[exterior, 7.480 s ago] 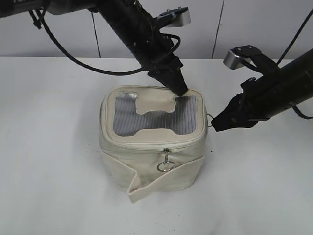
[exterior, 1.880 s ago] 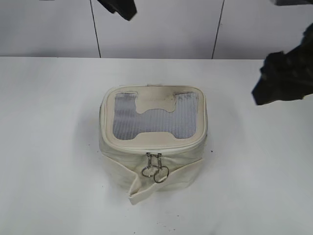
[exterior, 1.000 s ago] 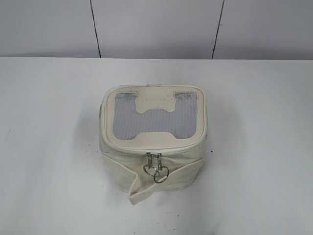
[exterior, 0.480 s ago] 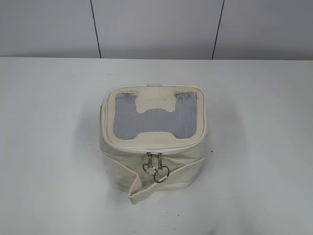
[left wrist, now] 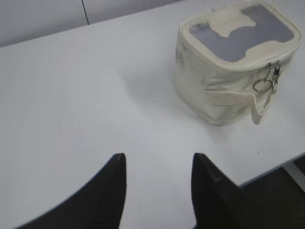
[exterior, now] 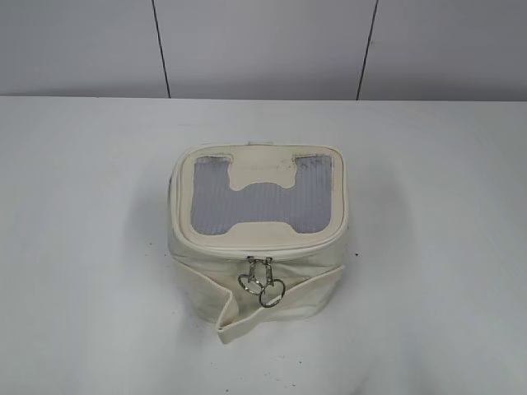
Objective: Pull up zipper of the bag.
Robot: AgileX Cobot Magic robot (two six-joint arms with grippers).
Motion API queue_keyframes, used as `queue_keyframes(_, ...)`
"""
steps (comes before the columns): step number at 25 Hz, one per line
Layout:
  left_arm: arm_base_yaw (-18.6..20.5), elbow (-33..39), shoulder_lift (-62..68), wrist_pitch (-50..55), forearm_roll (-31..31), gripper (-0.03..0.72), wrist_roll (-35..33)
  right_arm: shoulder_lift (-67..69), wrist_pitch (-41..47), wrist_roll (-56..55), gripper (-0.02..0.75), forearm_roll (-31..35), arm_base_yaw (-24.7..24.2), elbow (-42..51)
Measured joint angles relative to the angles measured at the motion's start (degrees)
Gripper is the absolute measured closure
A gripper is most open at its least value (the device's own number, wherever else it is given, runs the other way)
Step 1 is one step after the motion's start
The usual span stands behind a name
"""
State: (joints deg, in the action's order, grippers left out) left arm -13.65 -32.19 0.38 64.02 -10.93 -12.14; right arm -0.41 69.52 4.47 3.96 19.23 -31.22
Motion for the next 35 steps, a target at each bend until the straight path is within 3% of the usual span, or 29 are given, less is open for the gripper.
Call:
queue_keyframes(11,0.0,1.0,0.1,-2.9,-0.1,0.338,0.0,0.0,-8.1,0.1,0.159,0.0,0.0,2.4)
queue_keyframes(28,0.1,1.0,-0.1,-2.9,-0.1,0.345,0.0,0.0,-9.0,0.1,0.159,0.0,0.0,2.5)
queue_keyframes(32,3.8,1.0,-0.7,-2.9,-0.2,0.351,0.0,0.0,-9.0,0.1,0.159,0.1,-1.4,2.5)
queue_keyframes(35,9.6,1.0,-0.7,-2.9,-0.2,0.363,0.0,0.0,-9.0,0.1,0.159,0.1,-7.0,2.5)
